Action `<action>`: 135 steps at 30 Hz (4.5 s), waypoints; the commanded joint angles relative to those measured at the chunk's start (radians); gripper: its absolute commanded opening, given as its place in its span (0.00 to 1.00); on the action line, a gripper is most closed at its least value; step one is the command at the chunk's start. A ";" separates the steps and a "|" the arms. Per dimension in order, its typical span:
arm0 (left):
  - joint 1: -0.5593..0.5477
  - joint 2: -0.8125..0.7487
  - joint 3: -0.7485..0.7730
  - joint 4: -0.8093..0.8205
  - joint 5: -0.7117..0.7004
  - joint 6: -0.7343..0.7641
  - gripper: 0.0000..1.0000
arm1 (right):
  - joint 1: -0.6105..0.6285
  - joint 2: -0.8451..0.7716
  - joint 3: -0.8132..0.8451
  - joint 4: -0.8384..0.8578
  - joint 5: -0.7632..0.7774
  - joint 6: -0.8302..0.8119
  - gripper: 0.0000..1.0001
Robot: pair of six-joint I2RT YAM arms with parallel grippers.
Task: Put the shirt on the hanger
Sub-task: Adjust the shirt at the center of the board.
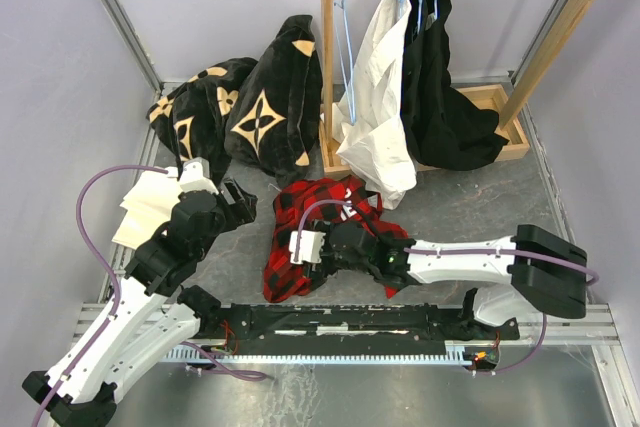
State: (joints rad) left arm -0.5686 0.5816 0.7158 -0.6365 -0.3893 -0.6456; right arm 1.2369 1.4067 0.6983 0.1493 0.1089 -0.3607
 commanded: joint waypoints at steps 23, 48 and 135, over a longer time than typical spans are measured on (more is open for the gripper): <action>0.004 -0.047 0.010 0.038 0.013 0.034 0.85 | -0.152 0.277 0.666 -0.385 0.145 0.260 0.00; -0.049 0.095 -0.032 0.274 0.200 0.079 0.99 | -0.348 0.499 0.981 -0.658 -0.076 0.534 0.00; -0.487 0.190 -0.192 0.178 -0.266 -0.350 0.55 | -0.346 0.173 0.695 -0.569 -0.031 0.616 0.00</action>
State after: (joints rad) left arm -1.0618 0.7963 0.5533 -0.6365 -0.7074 -1.0565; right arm 0.8883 1.6165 1.4029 -0.4759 0.0994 0.2317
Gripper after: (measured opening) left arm 0.549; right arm 0.017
